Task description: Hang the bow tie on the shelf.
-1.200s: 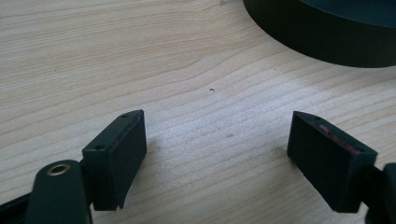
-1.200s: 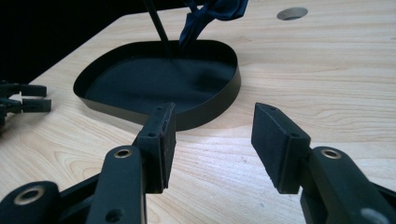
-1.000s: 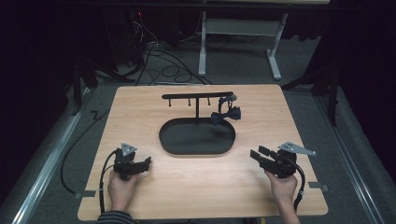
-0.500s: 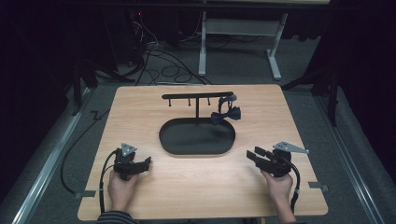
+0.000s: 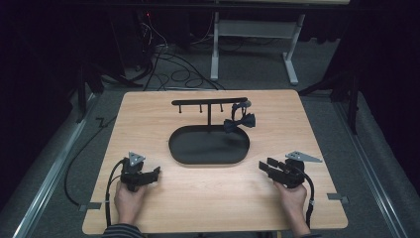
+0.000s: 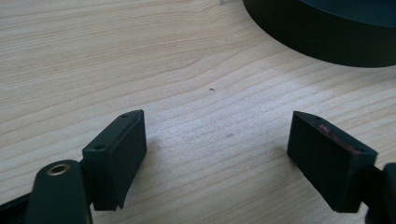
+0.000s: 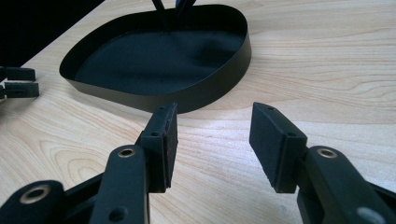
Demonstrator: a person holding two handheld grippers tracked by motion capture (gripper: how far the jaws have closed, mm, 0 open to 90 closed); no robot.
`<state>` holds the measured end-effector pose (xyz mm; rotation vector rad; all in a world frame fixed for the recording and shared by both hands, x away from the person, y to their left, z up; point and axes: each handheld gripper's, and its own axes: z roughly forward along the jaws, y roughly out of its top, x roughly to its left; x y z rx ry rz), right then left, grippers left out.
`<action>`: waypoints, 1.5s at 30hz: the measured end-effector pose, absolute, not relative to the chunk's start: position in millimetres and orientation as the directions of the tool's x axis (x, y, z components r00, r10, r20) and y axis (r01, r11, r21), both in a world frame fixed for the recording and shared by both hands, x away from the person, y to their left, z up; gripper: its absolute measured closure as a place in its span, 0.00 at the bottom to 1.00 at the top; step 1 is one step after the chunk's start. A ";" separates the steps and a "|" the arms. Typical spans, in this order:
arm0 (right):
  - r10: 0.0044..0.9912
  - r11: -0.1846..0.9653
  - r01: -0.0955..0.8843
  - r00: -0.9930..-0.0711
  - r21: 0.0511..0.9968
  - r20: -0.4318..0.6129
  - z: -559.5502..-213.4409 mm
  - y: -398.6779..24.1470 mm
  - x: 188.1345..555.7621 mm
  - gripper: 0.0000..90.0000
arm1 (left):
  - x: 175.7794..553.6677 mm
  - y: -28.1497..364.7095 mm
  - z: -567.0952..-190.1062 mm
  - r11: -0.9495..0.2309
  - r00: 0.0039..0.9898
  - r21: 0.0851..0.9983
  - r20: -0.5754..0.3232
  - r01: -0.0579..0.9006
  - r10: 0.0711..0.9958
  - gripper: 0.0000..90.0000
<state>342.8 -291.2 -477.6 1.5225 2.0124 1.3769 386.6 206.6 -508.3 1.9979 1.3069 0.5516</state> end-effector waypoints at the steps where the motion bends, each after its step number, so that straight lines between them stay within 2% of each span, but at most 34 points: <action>1: 0.854 -0.003 0.603 -0.413 0.798 0.315 -477.8 -291.2 343.2 0.60 | 386.6 206.5 -508.3 -0.266 0.406 0.733 -0.015 0.626 0.914 0.22; 19: 0.873 0.005 0.633 -0.381 0.774 0.305 -487.7 -287.4 356.7 0.61 | 386.6 206.6 -508.3 -0.267 0.407 0.732 -0.015 0.626 0.913 0.22; 31: 0.900 0.067 0.630 -0.373 0.773 0.226 -492.7 -281.6 362.2 0.64 | 386.6 206.6 -508.3 -0.267 0.407 0.733 -0.015 0.626 0.913 0.22; 45: 0.913 0.093 0.642 -0.361 0.761 0.193 -497.5 -277.0 364.9 0.65 | 386.6 206.6 -508.3 -0.267 0.407 0.732 -0.015 0.626 0.913 0.22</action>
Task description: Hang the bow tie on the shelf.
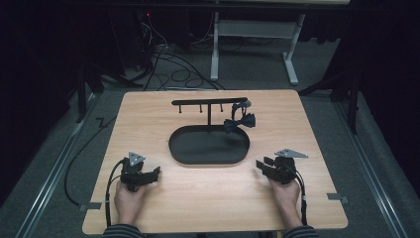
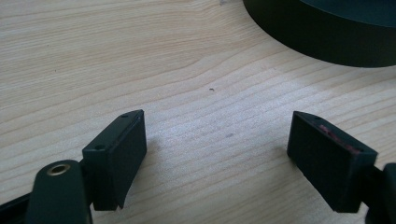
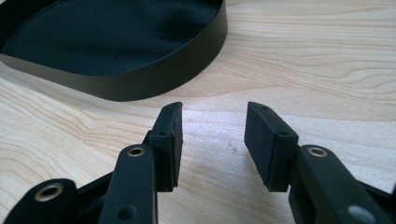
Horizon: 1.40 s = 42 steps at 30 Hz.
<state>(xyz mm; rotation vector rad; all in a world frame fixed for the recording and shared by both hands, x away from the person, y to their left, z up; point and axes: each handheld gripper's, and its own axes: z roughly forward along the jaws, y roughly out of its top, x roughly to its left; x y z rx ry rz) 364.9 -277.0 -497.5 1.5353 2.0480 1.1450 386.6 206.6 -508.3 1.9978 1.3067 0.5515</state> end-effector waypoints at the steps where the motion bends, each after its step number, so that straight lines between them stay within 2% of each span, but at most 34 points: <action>1: 0.913 0.094 0.644 -0.360 0.759 0.192 -497.7 -276.7 365.1 0.65 | 386.5 206.6 -508.3 -0.267 0.407 0.732 -0.015 0.626 0.913 0.22; 23: 0.919 0.132 0.659 -0.361 0.740 0.157 -502.3 -269.5 368.3 0.64 | 386.4 206.5 -508.4 -0.267 0.407 0.733 -0.015 0.625 0.913 0.22; 28: 0.921 0.167 0.649 -0.372 0.742 0.117 -502.1 -265.2 367.5 0.60 | 386.4 206.5 -508.4 -0.267 0.407 0.733 -0.014 0.625 0.913 0.22; 35: 0.924 0.267 0.624 -0.382 0.735 -0.011 -502.2 -252.5 364.2 0.58 | 386.4 206.6 -508.5 -0.267 0.407 0.733 -0.015 0.625 0.913 0.22; 42: 0.922 0.271 0.623 -0.387 0.733 -0.012 -502.3 -251.7 363.7 0.55 | 386.3 206.5 -508.4 -0.265 0.406 0.733 -0.016 0.626 0.914 0.22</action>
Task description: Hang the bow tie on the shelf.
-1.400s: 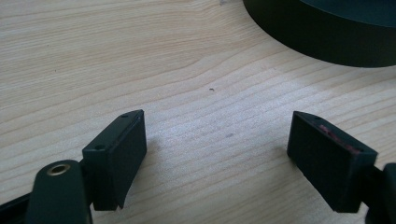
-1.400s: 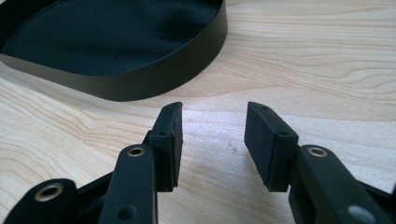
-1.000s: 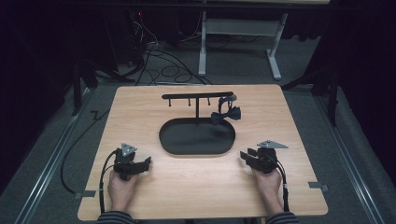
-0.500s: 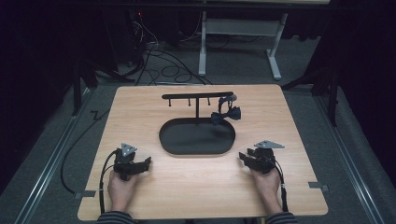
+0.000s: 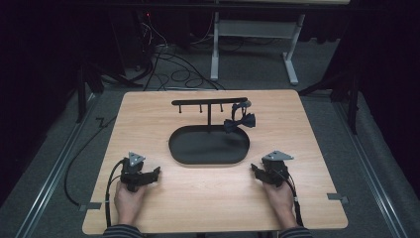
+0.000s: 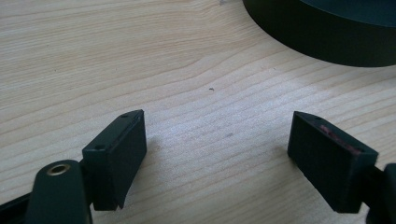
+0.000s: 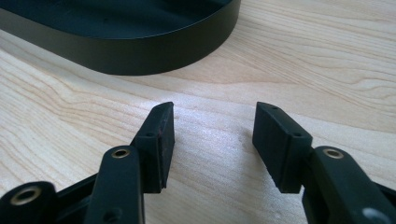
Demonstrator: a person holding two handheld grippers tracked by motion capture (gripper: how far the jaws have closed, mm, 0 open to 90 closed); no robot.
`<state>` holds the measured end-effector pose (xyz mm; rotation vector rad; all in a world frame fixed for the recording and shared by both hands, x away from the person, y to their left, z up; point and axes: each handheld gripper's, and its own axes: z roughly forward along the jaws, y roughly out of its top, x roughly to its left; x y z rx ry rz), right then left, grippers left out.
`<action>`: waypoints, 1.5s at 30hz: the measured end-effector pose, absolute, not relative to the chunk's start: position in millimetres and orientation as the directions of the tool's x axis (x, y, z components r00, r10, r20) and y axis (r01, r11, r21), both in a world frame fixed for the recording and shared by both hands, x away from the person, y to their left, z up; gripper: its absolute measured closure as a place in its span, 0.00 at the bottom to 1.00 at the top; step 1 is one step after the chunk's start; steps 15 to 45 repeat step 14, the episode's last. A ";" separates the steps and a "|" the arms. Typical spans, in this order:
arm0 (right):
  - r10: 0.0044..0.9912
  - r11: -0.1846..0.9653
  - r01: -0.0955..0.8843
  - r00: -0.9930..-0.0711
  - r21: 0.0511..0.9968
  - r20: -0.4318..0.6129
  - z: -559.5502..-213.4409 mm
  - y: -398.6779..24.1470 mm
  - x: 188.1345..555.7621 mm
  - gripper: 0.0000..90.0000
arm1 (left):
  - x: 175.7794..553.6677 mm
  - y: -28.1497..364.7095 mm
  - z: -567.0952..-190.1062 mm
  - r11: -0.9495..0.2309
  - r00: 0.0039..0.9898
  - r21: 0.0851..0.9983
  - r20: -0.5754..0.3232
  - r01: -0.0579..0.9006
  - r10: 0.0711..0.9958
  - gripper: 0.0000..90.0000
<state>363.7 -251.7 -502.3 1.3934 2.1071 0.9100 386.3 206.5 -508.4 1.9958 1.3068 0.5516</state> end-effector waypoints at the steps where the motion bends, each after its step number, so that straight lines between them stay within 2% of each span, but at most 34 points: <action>1: 0.922 0.271 0.623 -0.387 0.734 -0.012 -502.3 -251.5 363.6 0.54 | 386.4 206.5 -508.5 -0.266 0.407 0.733 -0.016 0.626 0.913 0.22; 45: 0.922 0.272 0.624 -0.386 0.733 -0.014 -502.3 -251.0 362.7 0.53 | 386.4 206.4 -508.5 -0.266 0.406 0.734 -0.015 0.625 0.914 0.22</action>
